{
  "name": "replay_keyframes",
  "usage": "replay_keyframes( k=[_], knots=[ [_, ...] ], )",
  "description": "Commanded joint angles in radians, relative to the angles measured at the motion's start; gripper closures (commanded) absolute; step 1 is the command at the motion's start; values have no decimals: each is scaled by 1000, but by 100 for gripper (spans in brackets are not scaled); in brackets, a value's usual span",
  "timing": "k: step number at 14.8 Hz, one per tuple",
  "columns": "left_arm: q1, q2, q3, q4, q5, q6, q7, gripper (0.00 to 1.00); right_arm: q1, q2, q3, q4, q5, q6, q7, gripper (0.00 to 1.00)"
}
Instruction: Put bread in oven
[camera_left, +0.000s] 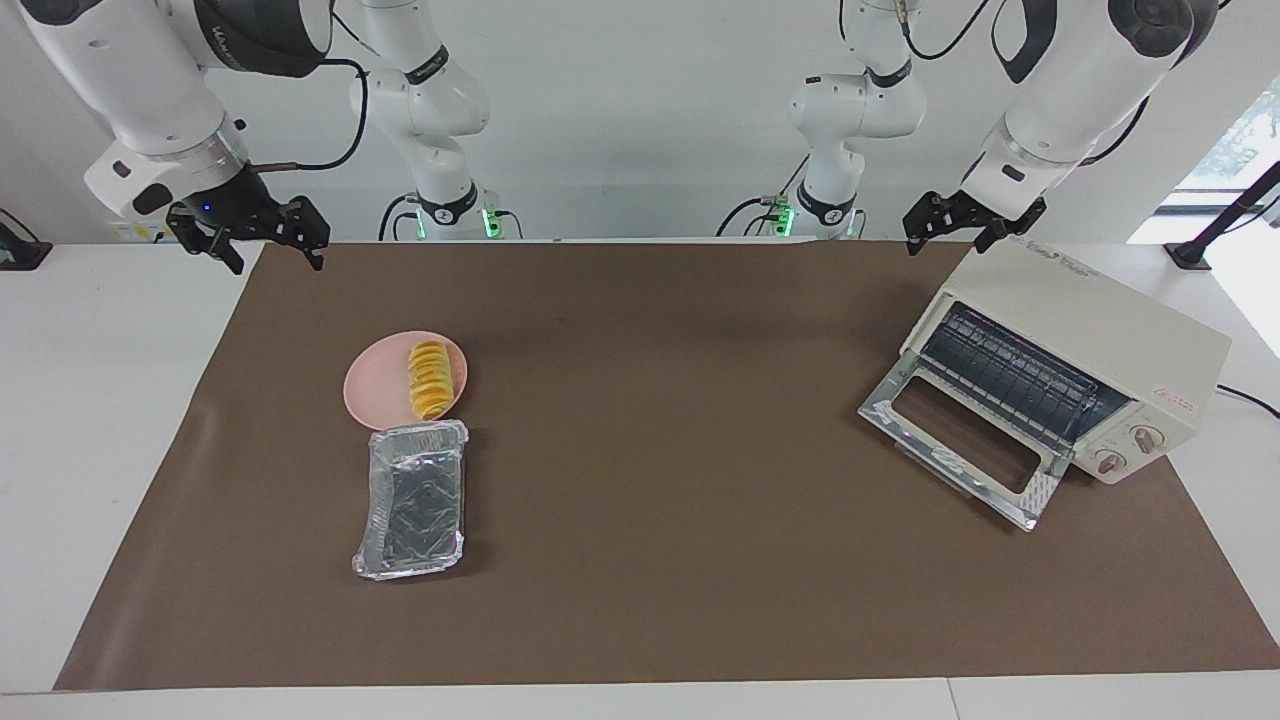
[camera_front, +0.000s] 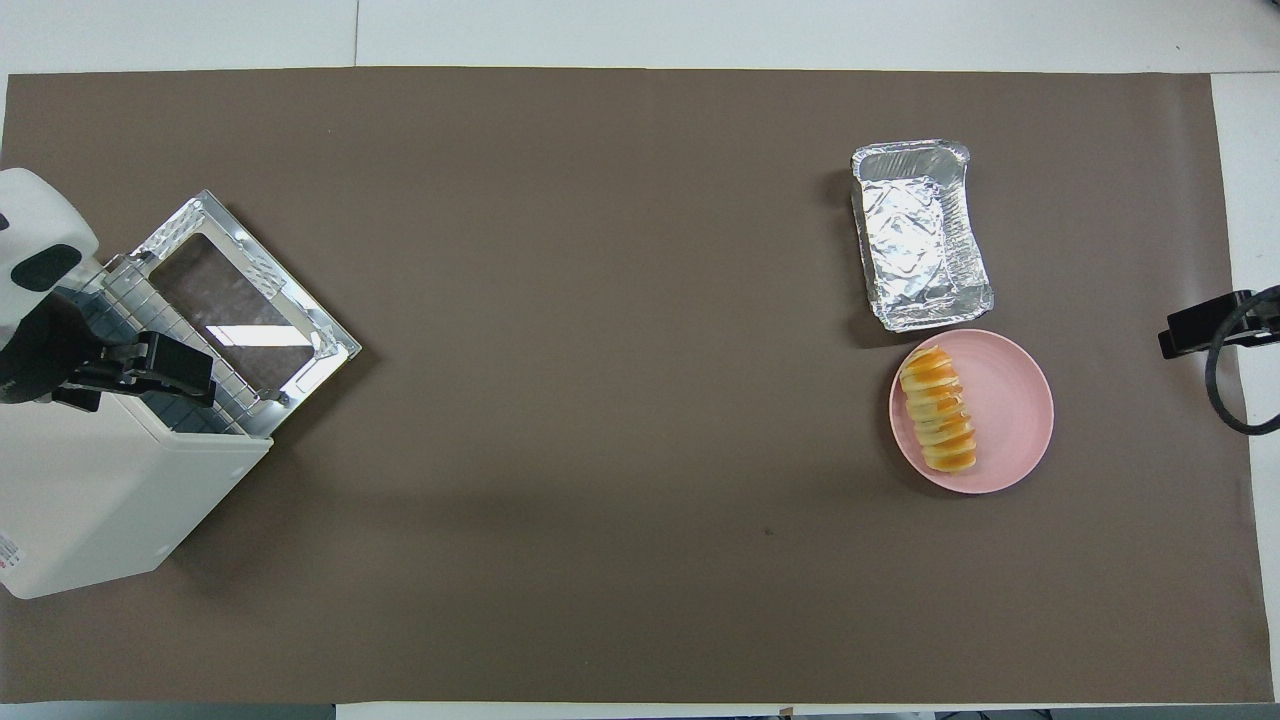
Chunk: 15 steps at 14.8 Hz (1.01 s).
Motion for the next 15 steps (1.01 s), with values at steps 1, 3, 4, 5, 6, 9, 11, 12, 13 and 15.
replay_keyframes(
  k=[1,3,4,5,6,9,11,12,13,15],
  knots=[
    [13,-16,-7,-6,10,-9,12,0,-21,-14,5,-17,-3,11,-23,0],
    [13,-16,-7,-6,10,-7,12,0,-19,-14,3,-19,-3,13,-28,0],
    [13,-16,-7,-6,10,-7,12,0,-18,-14,3,-19,-3,14,-26,0],
    [13,-16,-7,-6,10,-7,12,0,-16,-19,3,-28,-5,14,-22,0],
    [13,-16,-7,-6,10,-7,12,0,-15,-37,5,-64,-5,25,-25,0],
    [13,-16,-7,-6,10,-7,12,0,4,-124,11,-253,0,143,-23,0],
    [13,-16,-7,-6,10,-7,12,0,54,-193,12,-434,0,285,-9,0],
    [13,-16,-7,-6,10,-9,12,0,68,-210,14,-491,0,329,4,0],
    [13,-16,-7,-6,10,-9,12,0,82,-211,14,-531,1,364,24,0],
    [13,-16,-7,-6,10,-7,12,0,100,-182,14,-581,18,431,38,0]
  ],
)
